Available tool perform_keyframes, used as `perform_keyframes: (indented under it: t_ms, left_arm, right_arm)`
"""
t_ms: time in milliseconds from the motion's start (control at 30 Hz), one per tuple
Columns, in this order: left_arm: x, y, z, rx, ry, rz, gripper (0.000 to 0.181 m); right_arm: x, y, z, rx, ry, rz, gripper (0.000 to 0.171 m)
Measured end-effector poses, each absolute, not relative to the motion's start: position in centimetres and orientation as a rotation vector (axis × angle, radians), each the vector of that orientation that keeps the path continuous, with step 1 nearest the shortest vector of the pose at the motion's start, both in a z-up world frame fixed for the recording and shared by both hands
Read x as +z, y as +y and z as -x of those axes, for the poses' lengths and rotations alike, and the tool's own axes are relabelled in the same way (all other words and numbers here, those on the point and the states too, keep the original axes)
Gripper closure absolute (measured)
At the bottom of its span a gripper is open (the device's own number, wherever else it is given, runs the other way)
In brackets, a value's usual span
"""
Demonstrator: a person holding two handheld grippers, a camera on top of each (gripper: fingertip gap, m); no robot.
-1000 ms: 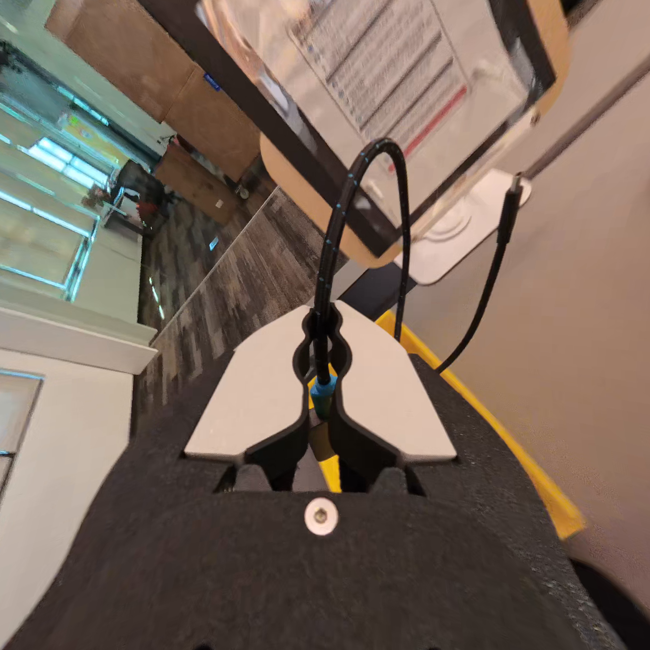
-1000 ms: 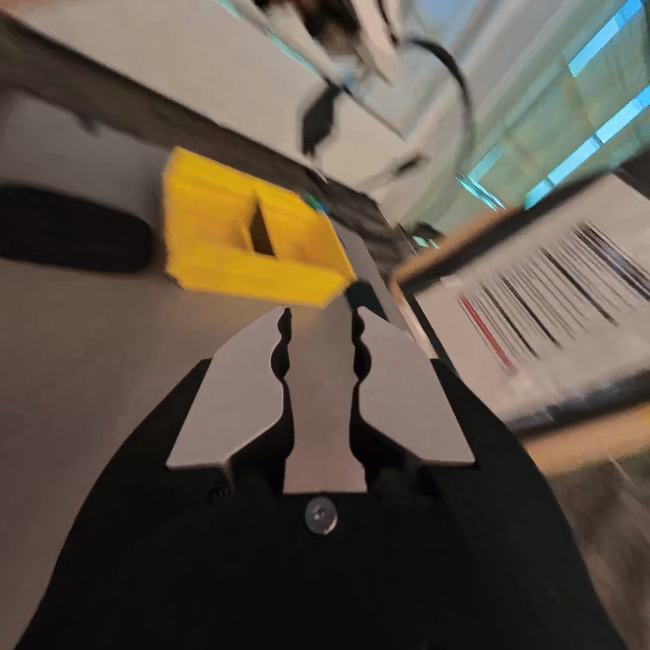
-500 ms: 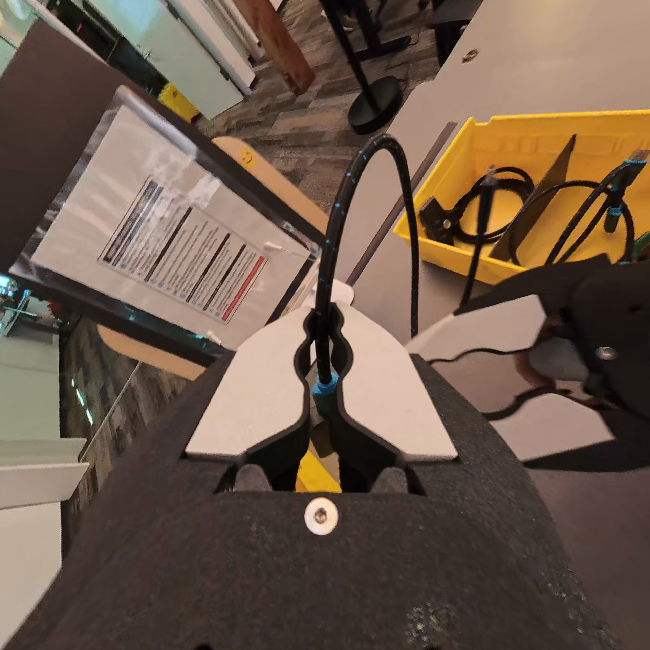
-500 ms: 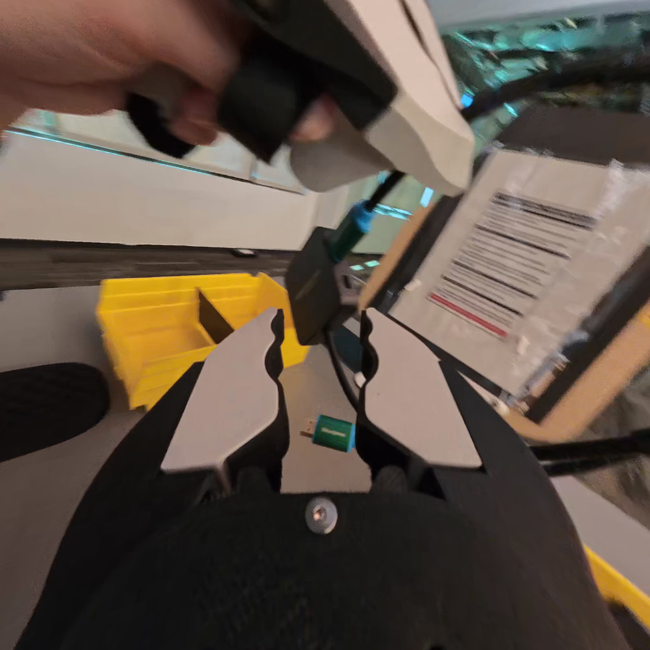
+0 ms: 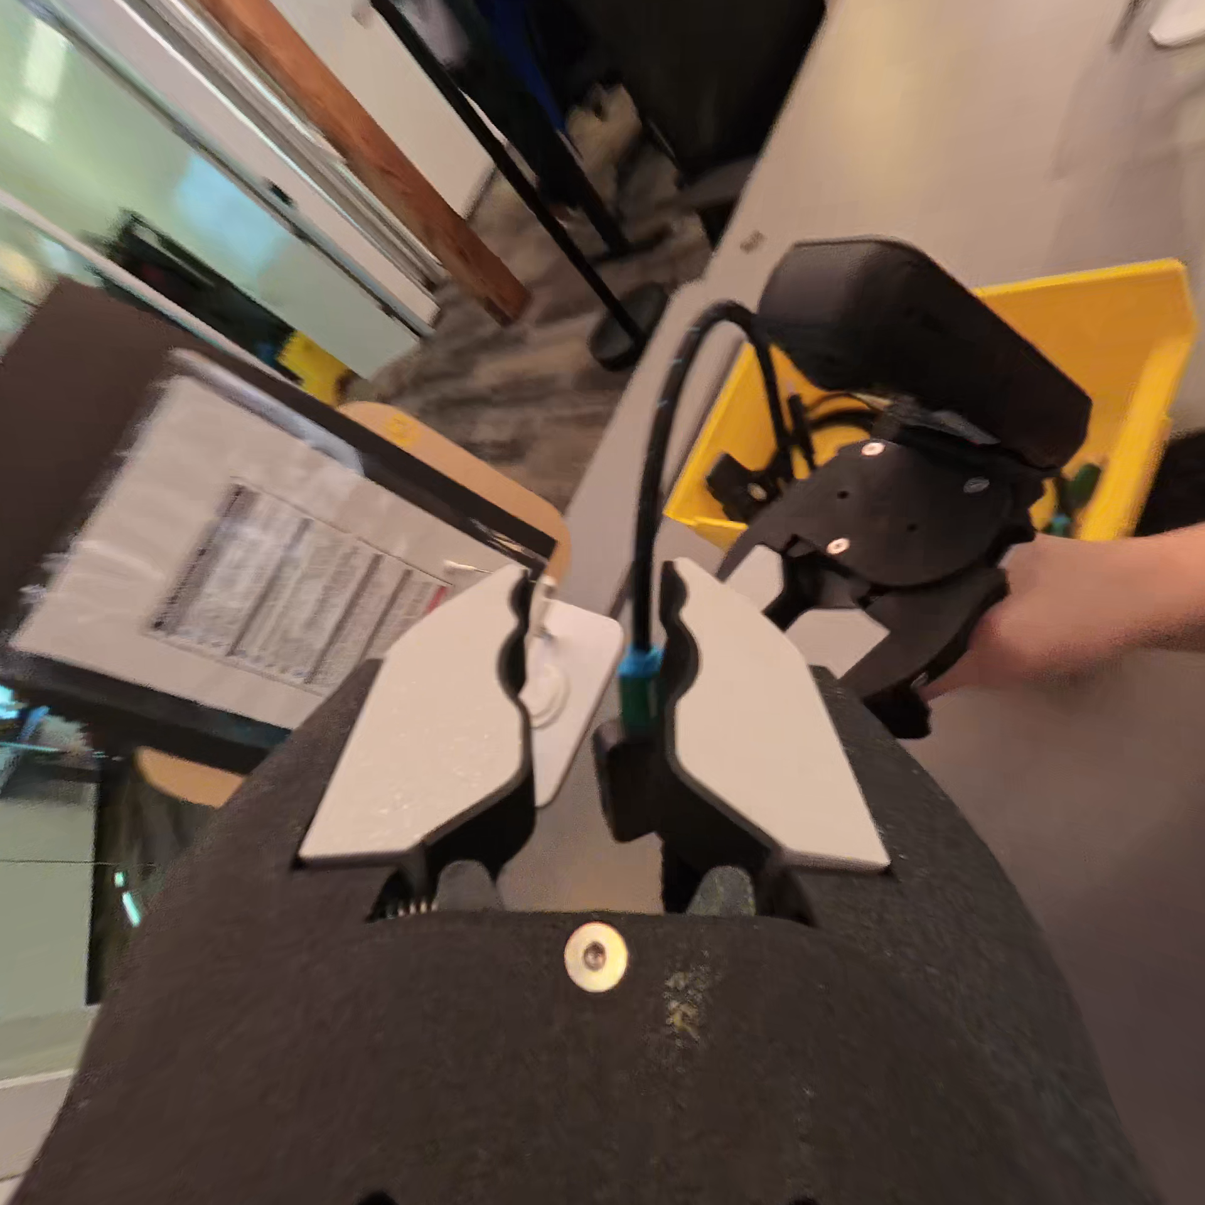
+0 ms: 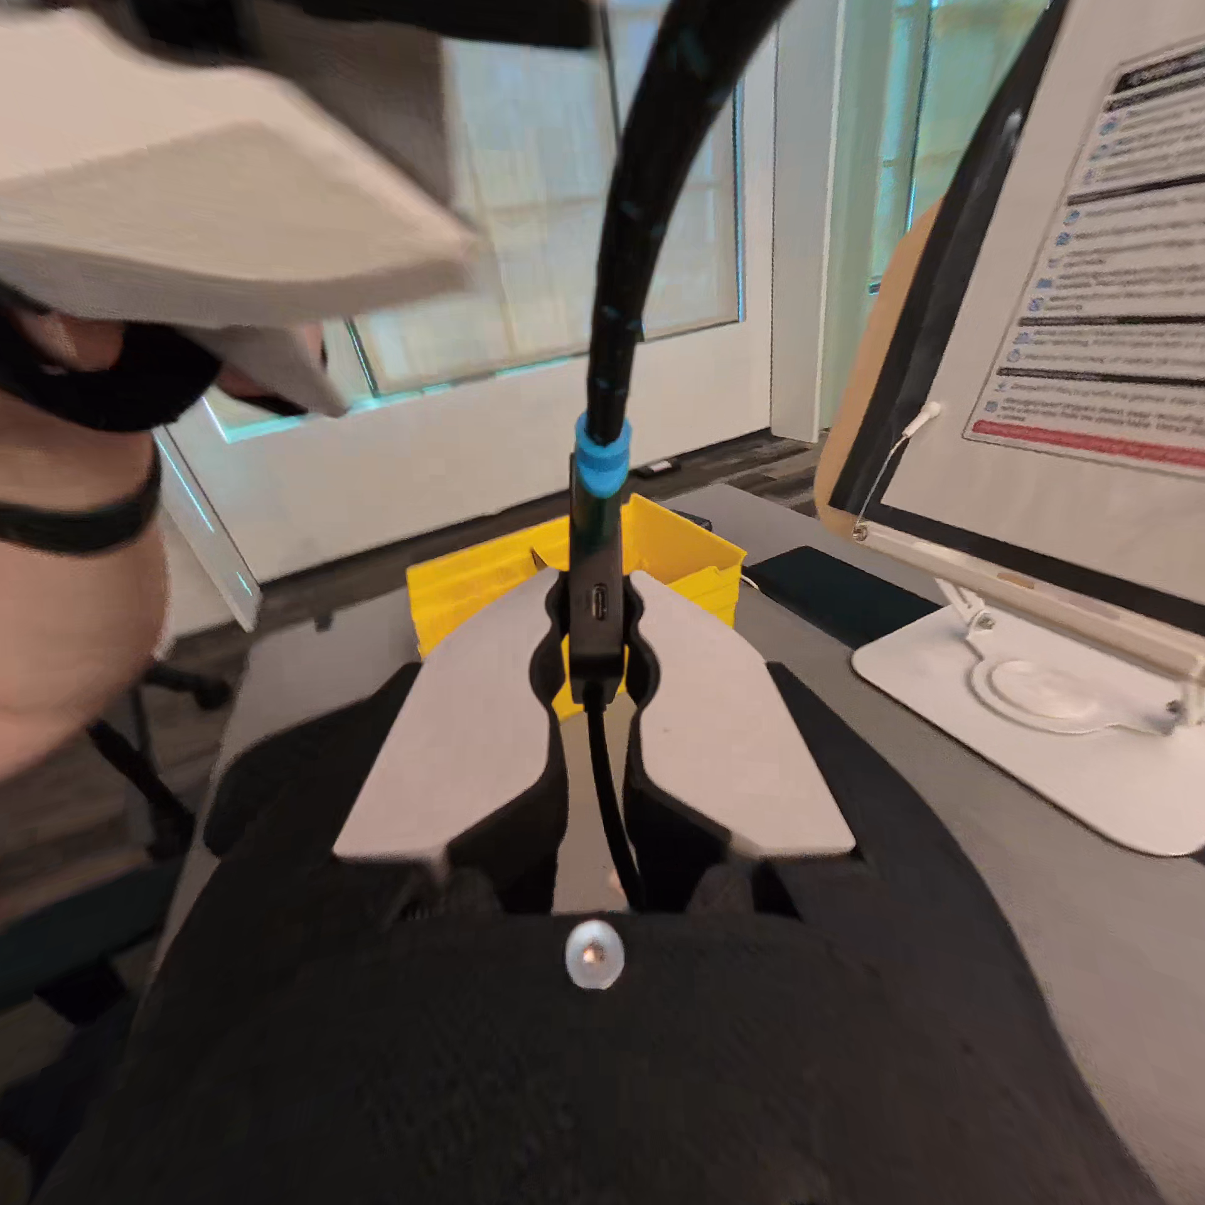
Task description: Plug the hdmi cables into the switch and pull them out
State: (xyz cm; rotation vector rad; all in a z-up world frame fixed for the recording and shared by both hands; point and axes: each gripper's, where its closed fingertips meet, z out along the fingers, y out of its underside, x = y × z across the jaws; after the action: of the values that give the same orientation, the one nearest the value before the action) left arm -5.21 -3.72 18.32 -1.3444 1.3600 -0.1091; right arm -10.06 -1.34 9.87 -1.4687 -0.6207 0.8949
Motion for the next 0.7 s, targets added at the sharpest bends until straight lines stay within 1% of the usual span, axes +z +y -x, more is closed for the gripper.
perform_keyframes:
  t_ms: [33,67,133,200,333,367,400,467,533,600,700]
  left_arm:
    - [19.2,-3.7,6.2,-0.109,1.303,1.296,0.134]
    - [19.8,-3.9,7.2,-0.108,1.255,1.24,0.126]
    - [19.3,-4.3,9.0,-0.074,1.193,1.148,0.127]
    - [16.8,-4.3,10.0,0.042,1.196,1.097,0.128]
    - [10.1,-3.1,9.5,0.448,1.319,0.947,0.117]
    - [8.9,-2.7,9.1,0.524,1.342,0.9,0.118]
    - [7.8,-2.1,8.8,0.574,1.349,0.889,0.121]
    - [7.3,-0.5,9.0,0.674,1.308,0.879,0.116]
    - [8.0,0.2,9.2,0.788,1.261,0.803,0.125]
    - [8.0,0.0,8.9,0.852,1.278,0.722,0.145]
    - [7.9,0.2,8.9,0.899,1.297,0.684,0.155]
  right_arm:
    - [10.1,-1.0,9.5,0.952,-0.559,1.47,0.157]
    - [10.2,-0.7,8.9,1.017,-0.498,1.473,0.157]
    - [10.5,-0.3,8.1,1.16,-0.399,1.474,0.157]
    - [10.8,-0.1,7.5,1.272,-0.317,1.47,0.157]
    - [10.4,-0.1,8.1,1.419,-0.22,1.492,0.157]
    - [10.3,-0.2,8.3,1.473,-0.187,1.493,0.157]
    - [10.2,-0.4,8.6,1.53,-0.165,1.495,0.157]
    - [9.7,-0.3,9.0,1.61,-0.106,1.516,0.157]
    - [9.2,-0.2,9.1,1.674,-0.06,1.527,0.157]
    - [8.8,-0.1,9.5,1.726,-0.019,1.548,0.157]
    - [8.4,0.2,9.5,1.743,0.043,1.588,0.155]
